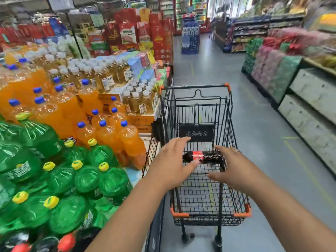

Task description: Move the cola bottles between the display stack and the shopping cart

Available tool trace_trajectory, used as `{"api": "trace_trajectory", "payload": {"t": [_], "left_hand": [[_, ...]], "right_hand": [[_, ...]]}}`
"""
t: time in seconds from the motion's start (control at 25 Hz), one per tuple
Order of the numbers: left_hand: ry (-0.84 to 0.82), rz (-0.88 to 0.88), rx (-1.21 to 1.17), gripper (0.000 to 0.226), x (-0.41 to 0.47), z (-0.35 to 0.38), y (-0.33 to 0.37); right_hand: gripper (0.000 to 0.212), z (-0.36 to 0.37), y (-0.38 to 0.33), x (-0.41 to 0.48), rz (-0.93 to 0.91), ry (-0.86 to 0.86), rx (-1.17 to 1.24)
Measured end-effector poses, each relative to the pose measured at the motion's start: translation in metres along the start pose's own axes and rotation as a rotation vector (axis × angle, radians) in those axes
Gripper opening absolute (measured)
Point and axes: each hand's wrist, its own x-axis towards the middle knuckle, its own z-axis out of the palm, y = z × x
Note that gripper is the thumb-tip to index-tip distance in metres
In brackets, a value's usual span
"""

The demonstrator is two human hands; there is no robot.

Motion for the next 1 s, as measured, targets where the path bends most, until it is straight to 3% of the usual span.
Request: {"api": "trace_trajectory", "payload": {"t": [0.32, 0.72, 1.0], "left_hand": [[-0.111, -0.097, -0.004, 0.072, 0.071, 0.056, -0.028], [-0.194, -0.457, -0.240, 0.067, 0.197, 0.161, -0.022], [-0.229, -0.615, -0.329, 0.064, 0.258, 0.229, -0.057]], "right_hand": [[0.098, 0.014, 0.047, 0.093, 0.024, -0.144, -0.066], [0.098, 0.013, 0.137, 0.244, -0.029, -0.405, -0.162], [0.101, 0.060, 0.184, 0.335, 0.001, -0.521, -0.176]]}}
